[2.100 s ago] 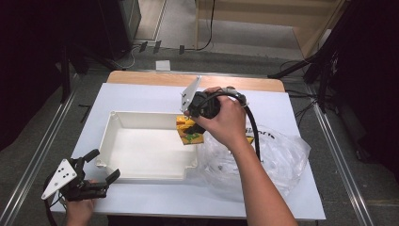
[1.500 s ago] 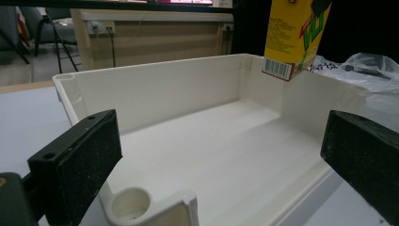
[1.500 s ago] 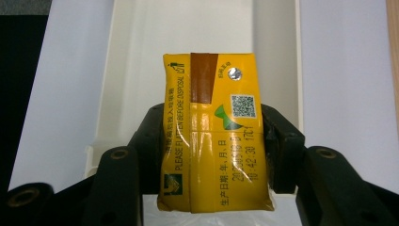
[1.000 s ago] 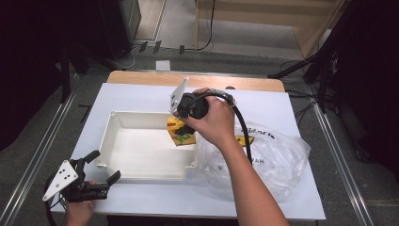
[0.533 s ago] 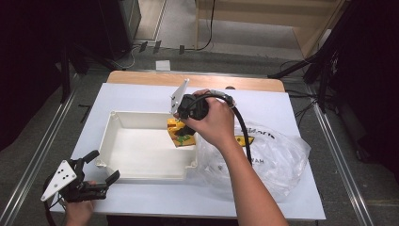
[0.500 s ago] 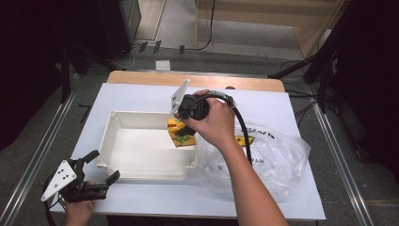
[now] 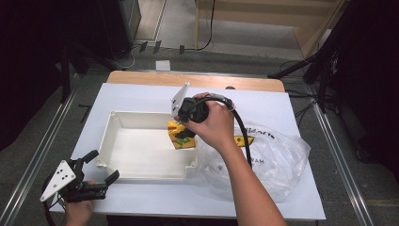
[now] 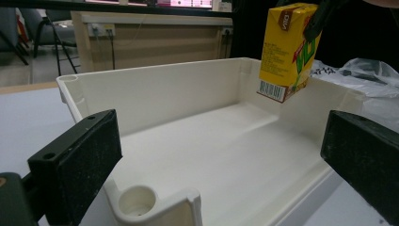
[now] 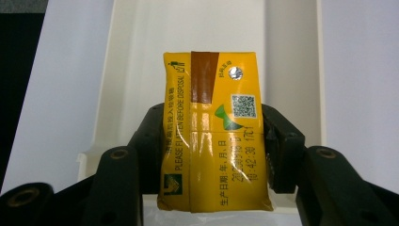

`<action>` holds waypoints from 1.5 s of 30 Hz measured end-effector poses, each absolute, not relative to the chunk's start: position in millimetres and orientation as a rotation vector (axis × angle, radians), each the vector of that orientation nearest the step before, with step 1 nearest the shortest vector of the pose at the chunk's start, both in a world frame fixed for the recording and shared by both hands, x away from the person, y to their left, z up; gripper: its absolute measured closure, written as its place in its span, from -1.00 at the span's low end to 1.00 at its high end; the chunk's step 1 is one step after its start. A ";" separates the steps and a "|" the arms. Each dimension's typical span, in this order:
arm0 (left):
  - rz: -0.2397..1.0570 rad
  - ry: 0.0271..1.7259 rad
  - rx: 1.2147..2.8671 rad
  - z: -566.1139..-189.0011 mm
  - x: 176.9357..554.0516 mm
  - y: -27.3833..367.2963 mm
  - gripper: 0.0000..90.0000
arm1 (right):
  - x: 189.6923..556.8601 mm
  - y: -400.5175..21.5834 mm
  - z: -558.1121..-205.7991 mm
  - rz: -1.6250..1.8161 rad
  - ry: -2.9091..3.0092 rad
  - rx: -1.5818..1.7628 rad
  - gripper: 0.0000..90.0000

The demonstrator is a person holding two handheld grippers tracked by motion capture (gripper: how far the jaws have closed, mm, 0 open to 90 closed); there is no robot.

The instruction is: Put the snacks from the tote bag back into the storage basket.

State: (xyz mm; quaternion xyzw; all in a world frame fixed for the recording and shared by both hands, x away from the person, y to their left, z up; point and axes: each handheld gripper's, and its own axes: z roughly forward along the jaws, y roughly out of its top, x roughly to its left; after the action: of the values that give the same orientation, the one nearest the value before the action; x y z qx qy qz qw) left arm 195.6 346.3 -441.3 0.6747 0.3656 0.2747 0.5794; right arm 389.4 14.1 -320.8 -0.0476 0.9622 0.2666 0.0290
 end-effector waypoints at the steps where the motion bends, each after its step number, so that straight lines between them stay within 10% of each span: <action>1: 0.642 0.855 1.577 -441.3 195.6 346.4 -1.00 | 389.1 14.0 -321.1 0.817 2.971 -0.138 0.15; 45: 0.639 0.861 1.561 -441.1 195.4 349.9 -1.00 | 389.2 15.0 -352.9 0.822 3.017 -0.123 0.15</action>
State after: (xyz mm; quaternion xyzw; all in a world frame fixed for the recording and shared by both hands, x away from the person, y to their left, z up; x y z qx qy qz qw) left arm 195.4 349.9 -441.1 0.6691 0.3688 0.2739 0.5842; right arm 389.2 15.0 -352.9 -0.0393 0.9640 0.2628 0.0063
